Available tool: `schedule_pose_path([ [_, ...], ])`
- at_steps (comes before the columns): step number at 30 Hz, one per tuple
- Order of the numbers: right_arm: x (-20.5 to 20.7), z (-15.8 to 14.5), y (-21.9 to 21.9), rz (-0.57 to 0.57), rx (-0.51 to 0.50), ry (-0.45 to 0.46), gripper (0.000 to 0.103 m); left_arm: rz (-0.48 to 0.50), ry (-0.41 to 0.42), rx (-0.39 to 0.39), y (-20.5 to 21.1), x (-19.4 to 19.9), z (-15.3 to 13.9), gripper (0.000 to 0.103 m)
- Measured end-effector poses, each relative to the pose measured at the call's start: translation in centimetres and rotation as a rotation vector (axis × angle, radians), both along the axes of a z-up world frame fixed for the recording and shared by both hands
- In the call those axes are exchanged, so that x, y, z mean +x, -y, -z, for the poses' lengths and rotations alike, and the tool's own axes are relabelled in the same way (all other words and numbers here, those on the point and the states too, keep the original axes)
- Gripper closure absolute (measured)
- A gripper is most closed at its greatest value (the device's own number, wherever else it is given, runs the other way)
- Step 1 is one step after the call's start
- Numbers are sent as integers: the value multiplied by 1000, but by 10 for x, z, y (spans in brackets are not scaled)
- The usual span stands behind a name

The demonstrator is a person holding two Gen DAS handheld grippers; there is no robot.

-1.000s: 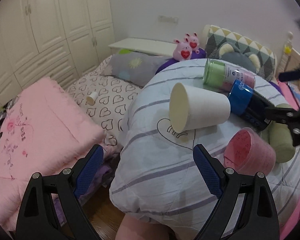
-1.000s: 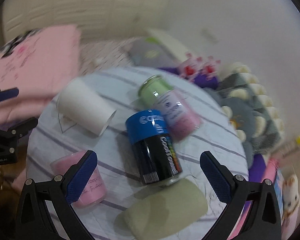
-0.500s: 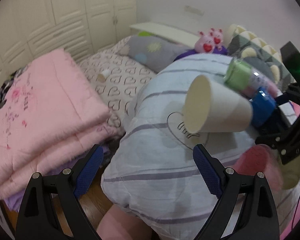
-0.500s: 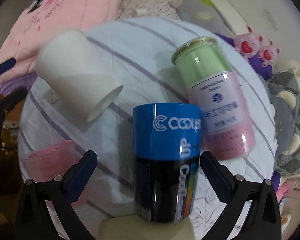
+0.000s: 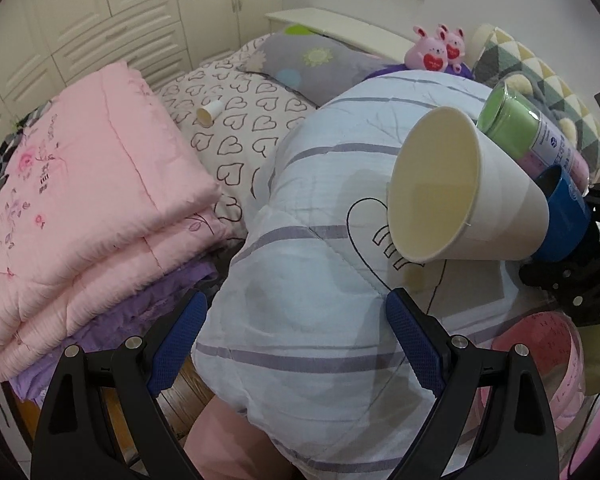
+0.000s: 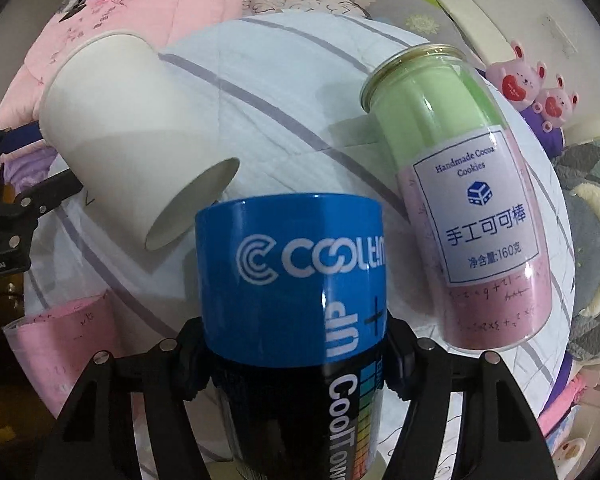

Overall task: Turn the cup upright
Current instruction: 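Lift the blue cup with the right gripper off the table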

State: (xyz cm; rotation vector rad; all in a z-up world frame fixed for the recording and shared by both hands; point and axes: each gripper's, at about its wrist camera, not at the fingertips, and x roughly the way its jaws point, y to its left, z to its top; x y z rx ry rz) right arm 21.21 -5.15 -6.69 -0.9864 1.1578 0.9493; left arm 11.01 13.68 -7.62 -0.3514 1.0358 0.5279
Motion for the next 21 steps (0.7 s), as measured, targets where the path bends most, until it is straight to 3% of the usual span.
schedule_pose_path([
  [12,17,9,-12,90,-10,-11,35,13,-16,1,0,2,1,10],
  [21,27,-13,-10,181,47,-9,35,65,-24,15,4,-1,-4,10],
])
